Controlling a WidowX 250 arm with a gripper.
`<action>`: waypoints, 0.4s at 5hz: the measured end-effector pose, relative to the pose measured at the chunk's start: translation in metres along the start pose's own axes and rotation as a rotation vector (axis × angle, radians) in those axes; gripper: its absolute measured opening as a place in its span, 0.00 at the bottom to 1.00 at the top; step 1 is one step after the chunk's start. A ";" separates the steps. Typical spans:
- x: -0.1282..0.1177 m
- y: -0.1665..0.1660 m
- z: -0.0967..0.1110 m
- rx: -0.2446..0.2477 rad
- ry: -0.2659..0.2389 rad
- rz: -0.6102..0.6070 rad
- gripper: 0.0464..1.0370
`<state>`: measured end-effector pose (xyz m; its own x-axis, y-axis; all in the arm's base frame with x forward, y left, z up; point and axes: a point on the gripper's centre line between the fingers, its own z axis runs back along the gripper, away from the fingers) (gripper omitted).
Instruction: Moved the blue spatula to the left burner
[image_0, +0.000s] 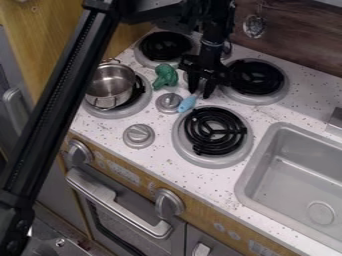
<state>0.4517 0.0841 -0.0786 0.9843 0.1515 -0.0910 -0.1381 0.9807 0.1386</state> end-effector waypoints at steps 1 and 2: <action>-0.002 -0.002 0.001 0.012 -0.025 -0.039 0.13; -0.007 -0.004 0.004 0.018 -0.045 -0.063 0.06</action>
<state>0.4454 0.0788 -0.0742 0.9950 0.0829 -0.0555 -0.0737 0.9857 0.1515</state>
